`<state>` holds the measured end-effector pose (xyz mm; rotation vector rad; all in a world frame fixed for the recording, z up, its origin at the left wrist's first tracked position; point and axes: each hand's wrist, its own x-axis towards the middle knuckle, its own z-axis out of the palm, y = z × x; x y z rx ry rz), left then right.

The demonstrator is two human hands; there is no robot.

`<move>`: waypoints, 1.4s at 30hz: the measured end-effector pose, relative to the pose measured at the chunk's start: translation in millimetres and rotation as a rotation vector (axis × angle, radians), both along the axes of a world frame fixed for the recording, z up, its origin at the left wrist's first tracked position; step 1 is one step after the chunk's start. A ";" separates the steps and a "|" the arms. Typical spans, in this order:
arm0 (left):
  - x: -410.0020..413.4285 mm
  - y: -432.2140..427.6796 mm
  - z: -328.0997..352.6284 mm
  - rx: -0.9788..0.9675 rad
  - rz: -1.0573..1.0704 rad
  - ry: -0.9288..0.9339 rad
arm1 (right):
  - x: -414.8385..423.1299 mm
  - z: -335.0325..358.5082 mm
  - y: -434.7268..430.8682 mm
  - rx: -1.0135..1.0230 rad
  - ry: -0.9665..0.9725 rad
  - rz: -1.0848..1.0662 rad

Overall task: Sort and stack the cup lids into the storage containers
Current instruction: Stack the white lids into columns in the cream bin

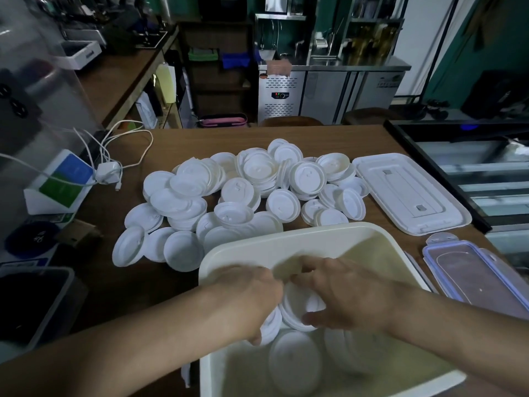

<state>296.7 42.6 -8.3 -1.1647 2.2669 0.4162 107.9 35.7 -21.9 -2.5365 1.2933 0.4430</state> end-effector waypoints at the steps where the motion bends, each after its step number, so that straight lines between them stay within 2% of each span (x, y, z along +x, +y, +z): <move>1: -0.1 -0.6 -1.0 0.009 0.001 0.006 | -0.2 0.6 0.2 0.013 -0.013 -0.009; 7: 0.1 -1.7 -4.3 0.038 0.031 0.029 | -1.0 -2.6 1.2 -0.007 -0.017 -0.023; 17: -10.1 4.2 -1.8 0.018 -0.006 -0.059 | 3.6 2.3 -0.4 -0.026 -0.018 -0.022; 28: 1.3 7.2 23.8 -0.054 0.039 0.140 | -2.9 29.4 7.1 -0.088 -0.123 -0.087; 35: 28.2 -0.5 59.3 -0.117 -0.010 0.396 | -9.0 72.1 1.7 -0.122 -0.361 -0.132; 39: 48.6 -15.4 63.7 -0.203 0.047 0.691 | -4.8 83.8 -20.0 -0.198 -0.542 -0.136; 42: 62.9 -35.5 58.0 -0.320 0.180 0.904 | 3.5 77.1 -47.6 -0.218 -0.611 -0.184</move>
